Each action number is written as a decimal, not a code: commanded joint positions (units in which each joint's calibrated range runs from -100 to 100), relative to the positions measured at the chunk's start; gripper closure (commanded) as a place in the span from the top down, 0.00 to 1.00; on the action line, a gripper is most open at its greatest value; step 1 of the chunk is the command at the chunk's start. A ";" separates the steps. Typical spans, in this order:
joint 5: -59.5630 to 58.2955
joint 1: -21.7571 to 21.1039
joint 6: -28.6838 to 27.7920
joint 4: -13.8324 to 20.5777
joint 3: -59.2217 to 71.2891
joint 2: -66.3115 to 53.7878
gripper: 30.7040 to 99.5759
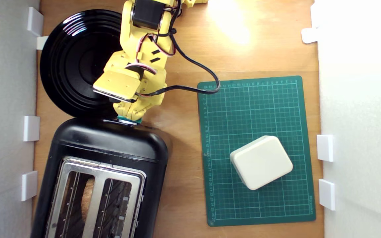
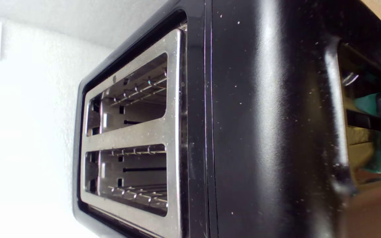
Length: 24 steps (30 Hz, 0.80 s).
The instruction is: Start toaster
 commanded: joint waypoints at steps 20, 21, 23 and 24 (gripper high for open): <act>-9.31 -0.14 -1.05 0.42 7.16 13.22 0.01; -9.40 -0.14 -1.52 0.52 7.62 13.80 0.01; -9.40 -0.14 -1.73 0.52 8.16 14.80 0.01; -9.40 -0.14 -1.79 0.52 8.26 15.13 0.01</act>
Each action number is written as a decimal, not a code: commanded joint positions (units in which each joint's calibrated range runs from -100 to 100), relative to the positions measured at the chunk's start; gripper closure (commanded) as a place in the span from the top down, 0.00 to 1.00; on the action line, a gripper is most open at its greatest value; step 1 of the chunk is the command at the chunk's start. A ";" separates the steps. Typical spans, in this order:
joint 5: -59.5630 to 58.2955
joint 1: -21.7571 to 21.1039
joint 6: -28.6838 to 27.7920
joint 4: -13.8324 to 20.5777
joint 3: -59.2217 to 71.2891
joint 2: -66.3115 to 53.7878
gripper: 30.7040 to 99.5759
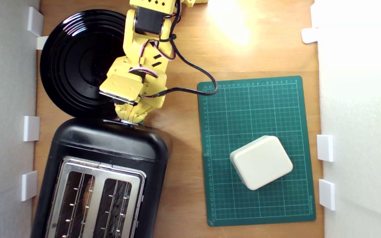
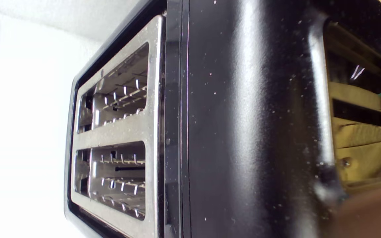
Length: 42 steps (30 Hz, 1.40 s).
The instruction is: Start toaster
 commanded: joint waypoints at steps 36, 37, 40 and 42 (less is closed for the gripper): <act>-4.14 0.05 -4.48 3.68 2.69 6.88 0.01; -2.34 0.05 -4.48 3.68 1.24 6.88 0.01; 2.11 0.05 -4.53 3.68 -2.76 7.38 0.01; 3.91 0.05 -4.53 3.59 -4.85 7.63 0.01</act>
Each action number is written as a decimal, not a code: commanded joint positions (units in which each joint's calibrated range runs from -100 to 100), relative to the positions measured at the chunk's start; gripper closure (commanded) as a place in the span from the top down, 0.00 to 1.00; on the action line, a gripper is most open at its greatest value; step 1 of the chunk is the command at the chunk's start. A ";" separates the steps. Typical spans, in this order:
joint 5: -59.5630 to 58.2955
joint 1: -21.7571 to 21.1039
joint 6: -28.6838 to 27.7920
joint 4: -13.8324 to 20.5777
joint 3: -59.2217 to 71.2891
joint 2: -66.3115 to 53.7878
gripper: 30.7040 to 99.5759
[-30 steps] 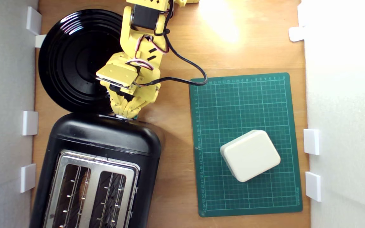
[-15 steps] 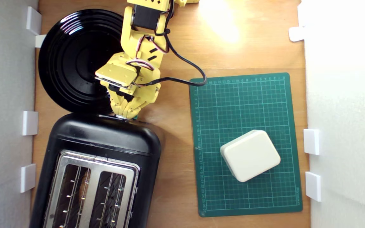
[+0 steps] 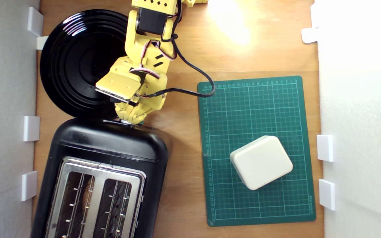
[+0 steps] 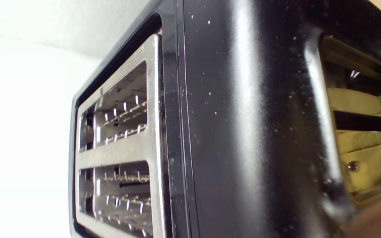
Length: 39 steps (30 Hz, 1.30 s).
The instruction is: Start toaster
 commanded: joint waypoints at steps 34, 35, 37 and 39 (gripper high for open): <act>10.93 -5.18 0.31 -2.88 -12.99 -29.59 0.01; 10.93 -5.89 0.05 -2.79 -12.99 -32.17 0.01; 10.93 -7.32 0.00 -2.97 -12.36 -37.50 0.01; 10.93 -9.47 -0.05 -3.07 -9.54 -42.83 0.01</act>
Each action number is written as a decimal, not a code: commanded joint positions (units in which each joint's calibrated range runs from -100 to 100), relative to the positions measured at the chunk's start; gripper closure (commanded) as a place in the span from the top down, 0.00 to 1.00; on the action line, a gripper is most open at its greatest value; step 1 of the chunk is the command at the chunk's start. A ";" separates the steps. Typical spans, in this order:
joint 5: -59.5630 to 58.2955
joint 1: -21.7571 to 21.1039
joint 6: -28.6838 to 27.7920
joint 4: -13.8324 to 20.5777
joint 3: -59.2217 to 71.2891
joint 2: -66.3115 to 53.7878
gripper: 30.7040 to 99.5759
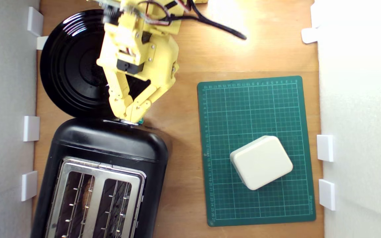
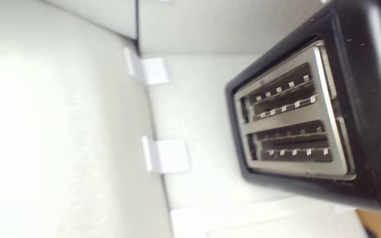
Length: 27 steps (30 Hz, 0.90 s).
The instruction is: Start toaster
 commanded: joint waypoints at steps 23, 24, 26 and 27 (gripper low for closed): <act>-0.64 -7.04 -6.76 -22.60 56.92 -57.69 0.01; -0.64 -7.04 -7.39 -22.60 58.28 -58.28 0.01; -0.64 -7.12 -7.71 -22.60 60.19 -58.86 0.01; -0.64 -7.12 -8.02 -22.60 60.74 -58.86 0.01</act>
